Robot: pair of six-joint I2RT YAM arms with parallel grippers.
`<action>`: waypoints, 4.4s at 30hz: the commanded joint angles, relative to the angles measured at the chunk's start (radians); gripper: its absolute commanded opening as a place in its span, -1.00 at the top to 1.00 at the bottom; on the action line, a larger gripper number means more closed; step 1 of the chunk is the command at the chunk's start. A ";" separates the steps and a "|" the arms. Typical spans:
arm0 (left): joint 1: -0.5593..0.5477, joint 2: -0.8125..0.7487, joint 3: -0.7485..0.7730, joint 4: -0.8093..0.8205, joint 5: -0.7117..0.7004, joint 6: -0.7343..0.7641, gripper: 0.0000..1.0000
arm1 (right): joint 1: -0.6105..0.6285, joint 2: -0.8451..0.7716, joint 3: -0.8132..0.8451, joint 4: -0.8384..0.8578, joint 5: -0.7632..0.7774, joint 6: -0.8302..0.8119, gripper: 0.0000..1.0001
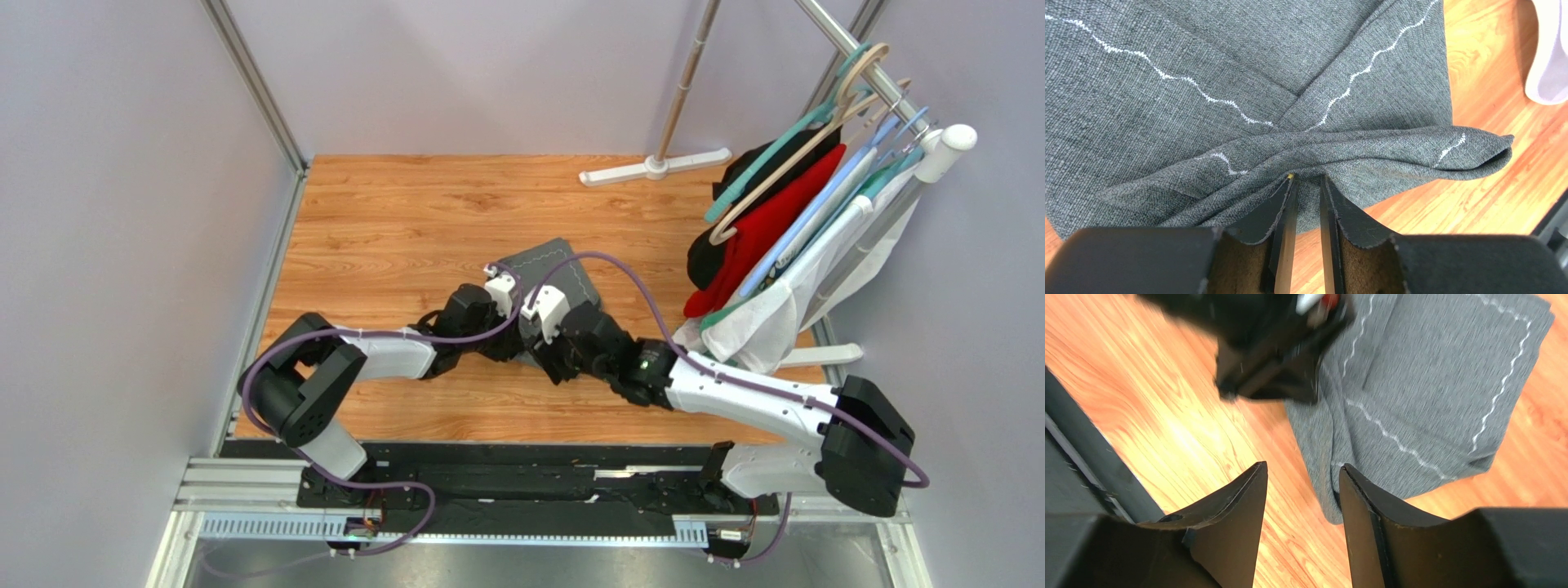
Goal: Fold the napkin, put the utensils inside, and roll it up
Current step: Roll the napkin with the utensil
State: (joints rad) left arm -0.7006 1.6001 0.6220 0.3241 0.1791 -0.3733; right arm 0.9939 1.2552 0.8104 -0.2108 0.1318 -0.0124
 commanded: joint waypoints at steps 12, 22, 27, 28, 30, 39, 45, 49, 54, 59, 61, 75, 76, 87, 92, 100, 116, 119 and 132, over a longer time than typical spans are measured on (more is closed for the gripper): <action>0.087 0.052 0.033 -0.160 0.220 0.010 0.46 | 0.235 0.173 -0.042 0.280 0.261 -0.230 0.04; 0.098 0.063 0.062 -0.200 0.258 0.034 0.47 | 0.233 0.311 -0.027 0.277 0.318 -0.277 0.24; 0.098 0.069 0.070 -0.207 0.267 0.043 0.48 | 0.224 0.365 -0.031 0.272 0.348 -0.287 0.24; 0.098 0.072 0.071 -0.207 0.270 0.045 0.48 | 0.219 0.369 -0.034 0.272 0.365 -0.287 0.24; 0.101 0.073 0.073 -0.212 0.276 0.050 0.48 | 0.210 0.378 -0.037 0.271 0.370 -0.284 0.24; 0.101 0.081 0.107 -0.253 0.309 0.079 0.50 | 0.155 0.455 -0.013 0.254 0.376 -0.285 0.10; 0.101 0.083 0.116 -0.278 0.319 0.108 0.52 | 0.124 0.477 0.004 0.215 0.313 -0.273 0.10; 0.101 0.084 0.120 -0.281 0.336 0.116 0.53 | 0.103 0.498 0.021 0.153 0.238 -0.258 0.31; 0.102 0.081 0.127 -0.281 0.344 0.116 0.53 | 0.101 0.549 0.059 0.080 0.186 -0.248 0.74; 0.105 0.058 0.122 -0.286 0.335 0.108 0.48 | 0.100 0.555 0.084 0.025 0.135 -0.233 1.00; 0.111 0.038 0.122 -0.284 0.324 0.102 0.38 | 0.101 0.538 0.084 0.018 0.124 -0.222 1.00; 0.243 -0.167 0.081 -0.278 0.238 0.053 -0.30 | 0.026 0.444 0.088 -0.009 -0.092 -0.132 1.00; 0.250 -0.184 0.071 -0.277 0.229 0.051 -0.30 | 0.020 0.438 0.085 -0.007 -0.104 -0.129 1.00; 0.270 -0.433 -0.060 -0.200 0.051 0.002 -0.33 | -0.078 0.406 0.084 0.005 -0.309 -0.071 1.00; 0.270 -0.502 -0.148 -0.112 0.098 0.034 -0.34 | -0.107 0.424 0.105 -0.010 -0.396 -0.050 1.00; 0.268 -0.577 -0.245 -0.089 0.134 0.030 -0.34 | -0.133 0.474 0.144 0.028 -0.520 -0.008 1.00; 0.193 -0.562 -0.323 -0.100 0.060 -0.104 -0.36 | -0.228 0.509 0.144 0.116 -0.713 0.120 1.00; 0.182 -0.519 -0.327 -0.066 0.049 -0.122 -0.39 | -0.245 0.513 0.139 0.129 -0.744 0.135 1.00; 0.150 -0.267 -0.315 0.200 -0.004 -0.298 -0.44 | -0.287 0.532 0.101 0.203 -0.814 0.173 1.00</action>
State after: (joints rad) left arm -0.5434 1.2850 0.3038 0.3985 0.2050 -0.5816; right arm 0.7124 1.7805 0.9150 -0.0593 -0.6498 0.1455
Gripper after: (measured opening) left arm 0.714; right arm 0.067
